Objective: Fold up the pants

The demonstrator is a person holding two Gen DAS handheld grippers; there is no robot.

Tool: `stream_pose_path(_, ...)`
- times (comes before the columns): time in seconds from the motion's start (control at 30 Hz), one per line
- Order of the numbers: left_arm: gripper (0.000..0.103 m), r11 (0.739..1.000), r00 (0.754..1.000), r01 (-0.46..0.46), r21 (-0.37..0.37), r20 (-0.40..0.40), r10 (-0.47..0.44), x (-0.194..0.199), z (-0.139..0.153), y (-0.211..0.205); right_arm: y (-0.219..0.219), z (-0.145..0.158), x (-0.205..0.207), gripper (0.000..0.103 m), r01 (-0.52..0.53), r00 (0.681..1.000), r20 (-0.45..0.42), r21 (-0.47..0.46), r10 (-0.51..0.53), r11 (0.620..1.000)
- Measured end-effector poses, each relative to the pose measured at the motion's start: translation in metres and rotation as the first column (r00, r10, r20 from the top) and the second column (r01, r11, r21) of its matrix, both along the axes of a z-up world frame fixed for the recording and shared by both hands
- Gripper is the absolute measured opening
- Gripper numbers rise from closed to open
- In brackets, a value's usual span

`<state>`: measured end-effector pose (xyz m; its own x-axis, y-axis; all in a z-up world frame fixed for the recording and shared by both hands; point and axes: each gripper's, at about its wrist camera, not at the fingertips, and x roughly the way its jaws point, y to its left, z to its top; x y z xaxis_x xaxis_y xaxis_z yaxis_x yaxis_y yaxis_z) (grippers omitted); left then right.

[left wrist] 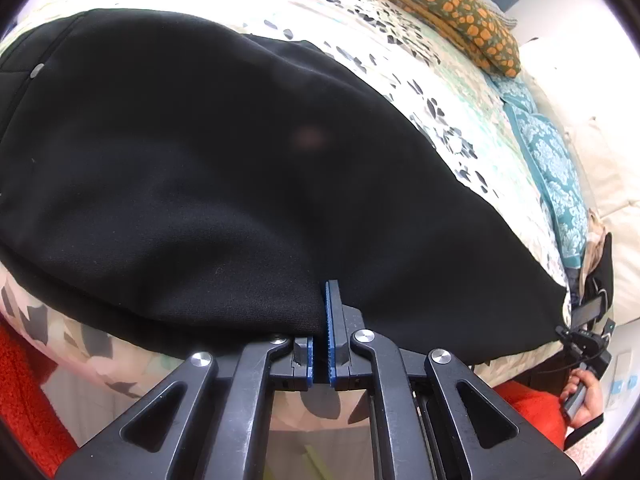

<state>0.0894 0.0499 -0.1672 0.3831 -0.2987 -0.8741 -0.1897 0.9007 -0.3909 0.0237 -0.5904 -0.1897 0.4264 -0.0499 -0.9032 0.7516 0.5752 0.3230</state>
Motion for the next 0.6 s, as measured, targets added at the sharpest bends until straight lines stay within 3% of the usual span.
stream_pose_path(0.43,0.003,0.998,0.999,0.033,0.048,0.016,-0.034,0.004,0.000,-0.020,0.002,0.002,0.002,0.006,0.015,0.999,-0.046,-0.066,-0.018,0.998)
stream_pose_path(0.5,0.006,0.997,0.999,0.046,0.057,0.009,-0.047,0.001,-0.001,-0.018,0.002,0.001,0.004,0.006,0.007,0.998,-0.056,-0.066,-0.011,0.998)
stream_pose_path(0.53,0.011,0.997,0.999,0.045,0.059,-0.004,-0.045,0.003,-0.003,-0.015,0.001,0.000,0.005,0.007,0.003,0.998,-0.058,-0.058,-0.007,0.998)
stream_pose_path(0.6,0.020,0.998,0.998,0.045,0.033,-0.035,-0.044,0.006,-0.003,-0.014,-0.001,-0.001,0.006,0.022,-0.010,0.999,-0.031,-0.026,0.009,1.000)
